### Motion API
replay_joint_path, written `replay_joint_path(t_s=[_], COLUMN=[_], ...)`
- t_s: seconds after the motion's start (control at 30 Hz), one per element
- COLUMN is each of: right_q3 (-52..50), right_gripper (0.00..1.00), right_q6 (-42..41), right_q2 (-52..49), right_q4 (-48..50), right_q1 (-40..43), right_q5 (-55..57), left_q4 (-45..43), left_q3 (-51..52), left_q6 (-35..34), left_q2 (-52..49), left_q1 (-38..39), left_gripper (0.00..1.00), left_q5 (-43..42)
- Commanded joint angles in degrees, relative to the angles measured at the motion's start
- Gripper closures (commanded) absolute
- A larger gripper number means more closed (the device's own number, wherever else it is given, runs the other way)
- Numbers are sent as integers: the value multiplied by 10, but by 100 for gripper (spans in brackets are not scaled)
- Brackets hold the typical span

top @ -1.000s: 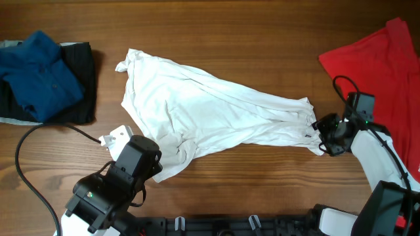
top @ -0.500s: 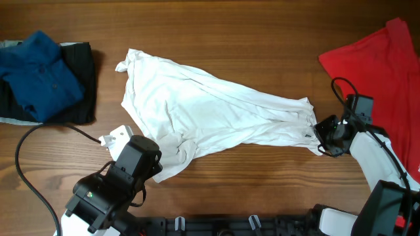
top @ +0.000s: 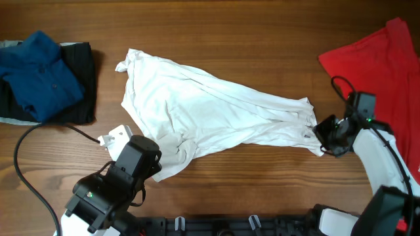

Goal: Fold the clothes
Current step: 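Lift the T-shirt with both grippers and stretch it apart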

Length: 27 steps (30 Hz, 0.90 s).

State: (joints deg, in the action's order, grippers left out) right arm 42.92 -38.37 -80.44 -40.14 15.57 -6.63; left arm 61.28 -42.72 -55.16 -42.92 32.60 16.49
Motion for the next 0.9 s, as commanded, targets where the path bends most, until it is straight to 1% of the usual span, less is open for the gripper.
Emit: replay_joint_path(t_s=[0.0,0.1,0.17,0.23,0.27,0.33,0.4,0.6,0.77,0.87], right_q3=[115,198,275,328,377,418,486,636,735,776], right_gripper=[96,96,96,96,96,96,96,96,96,96], right_q6=[79,125,157,170,175,177,178,172,171,147], right_q2=[53,78,97,109,121,133,149,183,208,216], right_q4=[-77,-158,-230,-276,-314,-343,-382,-432,-453,-466], right_q1=[0,0,0,0,0,0,0,0,0,0], right_q5=[-10,-10,-10,-9,-9,-7,-7,8,42,78], left_q4=[-1,7,19,25,28,29,29,29,42,54], left_q3=[-57,-108,-165,-204,-239,-282,-338,-482,-552,-579], left_q6=[44,74,101,115,125,138,161,223,235,234], left_q2=[-3,-13,-23,-28,-31,-33,-34,-40,-40,-40], left_q1=[-10,-32,-67,-96,-123,-155,-197,-276,-289,-289], left_gripper=[96,96,96,96,96,96,96,96,96,96], left_q5=[31,31,31,30,29,21,6,-4,-3,-3])
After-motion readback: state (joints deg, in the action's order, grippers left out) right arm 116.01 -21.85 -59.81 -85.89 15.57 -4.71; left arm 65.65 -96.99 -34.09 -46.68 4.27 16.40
